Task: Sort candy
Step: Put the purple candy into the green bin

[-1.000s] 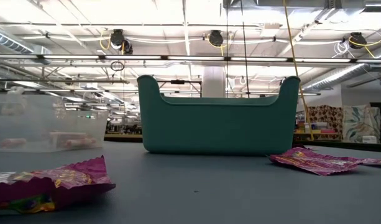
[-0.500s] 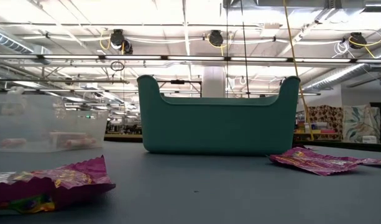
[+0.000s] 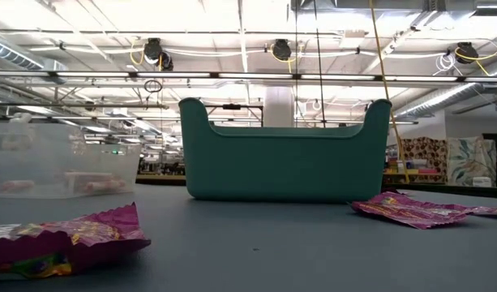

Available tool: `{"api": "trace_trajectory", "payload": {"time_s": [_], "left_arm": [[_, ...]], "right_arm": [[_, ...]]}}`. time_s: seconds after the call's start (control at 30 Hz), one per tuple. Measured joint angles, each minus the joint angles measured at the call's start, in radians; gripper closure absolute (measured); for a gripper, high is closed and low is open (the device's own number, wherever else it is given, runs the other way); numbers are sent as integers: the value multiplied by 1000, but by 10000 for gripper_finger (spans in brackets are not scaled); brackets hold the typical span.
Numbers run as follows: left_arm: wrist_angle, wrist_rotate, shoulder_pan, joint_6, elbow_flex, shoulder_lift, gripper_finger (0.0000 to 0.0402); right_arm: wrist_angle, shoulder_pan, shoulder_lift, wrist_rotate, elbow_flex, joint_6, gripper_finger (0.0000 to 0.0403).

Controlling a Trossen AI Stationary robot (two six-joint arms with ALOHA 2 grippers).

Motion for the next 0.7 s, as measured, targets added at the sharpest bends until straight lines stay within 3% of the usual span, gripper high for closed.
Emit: {"api": "trace_trajectory", "payload": {"time_s": [0.4,0.6,0.7], "left_arm": [[-163,-53,125,-5,1,25,401],[-209,105,238,-4,1,106,402],[-208,134,270,-4,1,145,401]], "right_arm": [[-1,0,0,22,0,-24,403],[-4,0,0,34,0,-53,403],[-5,0,0,28,0,-60,403]]}}
